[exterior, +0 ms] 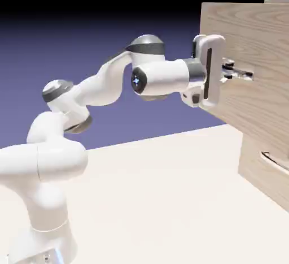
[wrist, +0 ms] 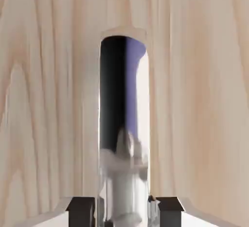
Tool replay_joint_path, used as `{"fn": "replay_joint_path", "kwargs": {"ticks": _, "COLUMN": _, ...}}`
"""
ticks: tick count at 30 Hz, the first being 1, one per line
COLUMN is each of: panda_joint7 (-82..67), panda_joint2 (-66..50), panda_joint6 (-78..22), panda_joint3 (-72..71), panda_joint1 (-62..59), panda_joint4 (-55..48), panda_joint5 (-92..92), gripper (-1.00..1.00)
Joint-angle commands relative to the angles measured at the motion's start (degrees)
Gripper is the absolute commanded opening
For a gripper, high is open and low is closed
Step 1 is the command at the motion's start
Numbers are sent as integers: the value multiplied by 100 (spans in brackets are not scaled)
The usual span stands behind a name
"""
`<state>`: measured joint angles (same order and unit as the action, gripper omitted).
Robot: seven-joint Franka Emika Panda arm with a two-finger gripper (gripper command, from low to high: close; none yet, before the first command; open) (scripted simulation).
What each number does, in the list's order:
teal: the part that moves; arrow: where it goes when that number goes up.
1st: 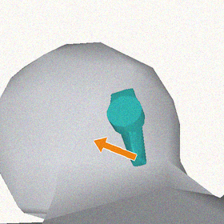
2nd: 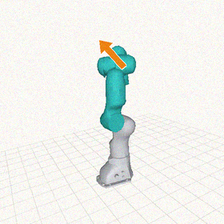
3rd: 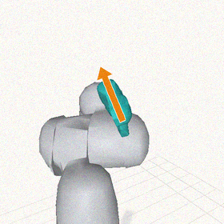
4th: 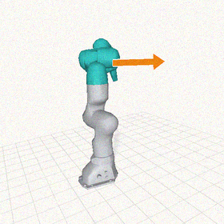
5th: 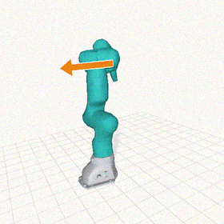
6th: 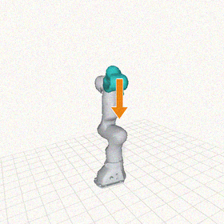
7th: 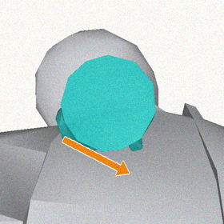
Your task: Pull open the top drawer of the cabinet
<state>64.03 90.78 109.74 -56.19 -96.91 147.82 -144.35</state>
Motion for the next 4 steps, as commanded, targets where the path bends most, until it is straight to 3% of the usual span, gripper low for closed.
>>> {"fn": "replay_joint_path", "kwargs": {"ticks": 1, "panda_joint7": 6, "panda_joint2": 0, "panda_joint6": -2, "panda_joint3": -1, "panda_joint1": 1, "panda_joint4": 0, "panda_joint5": 17, "gripper": 100}}
{"fn": "replay_joint_path", "kwargs": {"ticks": 4, "panda_joint7": -7, "panda_joint2": 128, "panda_joint6": -170, "panda_joint3": 270, "panda_joint1": 249, "panda_joint4": 415, "panda_joint5": 279, "gripper": 100}}
